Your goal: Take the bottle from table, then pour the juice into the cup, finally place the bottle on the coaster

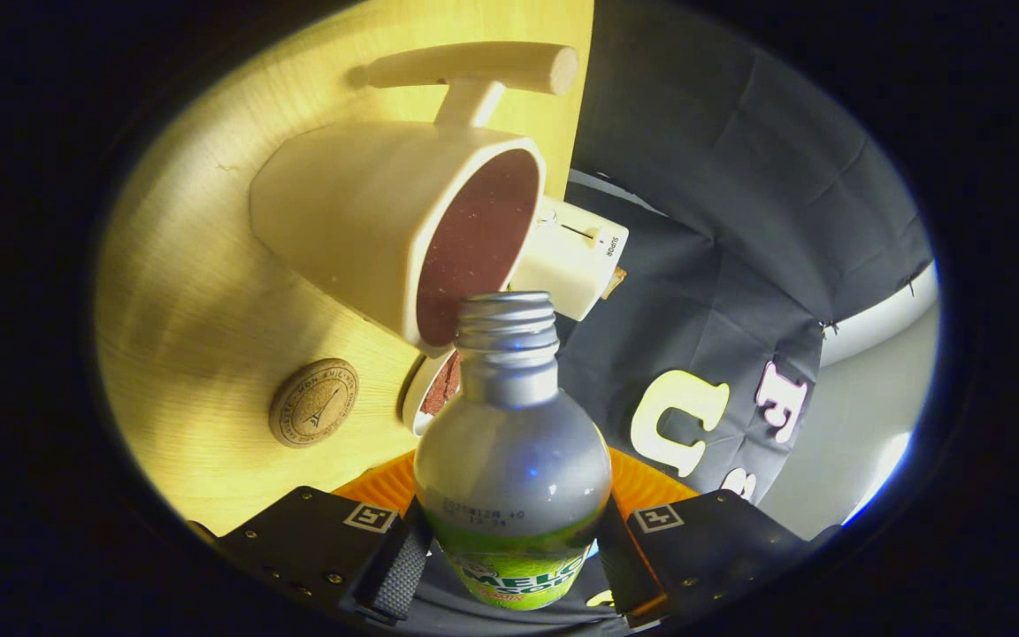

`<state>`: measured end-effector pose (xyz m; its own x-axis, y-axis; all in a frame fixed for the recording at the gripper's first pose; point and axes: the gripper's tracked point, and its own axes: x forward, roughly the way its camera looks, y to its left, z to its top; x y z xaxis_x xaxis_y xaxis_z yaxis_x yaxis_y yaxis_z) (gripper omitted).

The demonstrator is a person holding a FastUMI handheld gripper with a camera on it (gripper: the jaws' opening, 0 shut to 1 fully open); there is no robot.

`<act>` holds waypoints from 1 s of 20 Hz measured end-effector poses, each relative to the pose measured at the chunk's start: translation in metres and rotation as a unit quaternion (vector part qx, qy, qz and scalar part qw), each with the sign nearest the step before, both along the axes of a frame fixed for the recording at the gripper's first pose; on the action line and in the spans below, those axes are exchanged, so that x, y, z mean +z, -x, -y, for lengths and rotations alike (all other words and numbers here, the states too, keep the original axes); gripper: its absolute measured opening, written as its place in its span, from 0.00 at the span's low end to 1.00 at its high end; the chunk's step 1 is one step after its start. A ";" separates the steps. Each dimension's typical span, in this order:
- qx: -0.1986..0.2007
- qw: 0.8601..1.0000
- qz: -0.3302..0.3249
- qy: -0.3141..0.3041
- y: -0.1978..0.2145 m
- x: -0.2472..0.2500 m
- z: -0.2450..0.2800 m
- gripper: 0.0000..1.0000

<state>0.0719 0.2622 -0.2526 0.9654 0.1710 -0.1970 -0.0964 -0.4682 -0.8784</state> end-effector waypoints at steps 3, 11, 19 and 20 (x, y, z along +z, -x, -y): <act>-0.009 0.999 -0.003 -0.035 0.001 0.000 0.005 0.81; -0.021 0.989 -0.011 -0.146 0.006 -0.005 0.006 0.81; -0.034 0.968 -0.019 -0.249 0.007 -0.011 0.015 0.81; -0.036 0.964 -0.017 -0.262 0.007 -0.011 0.016 0.81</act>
<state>0.0650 0.2462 -0.2631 0.9730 0.1878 -0.1342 -0.1455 0.0475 -0.9882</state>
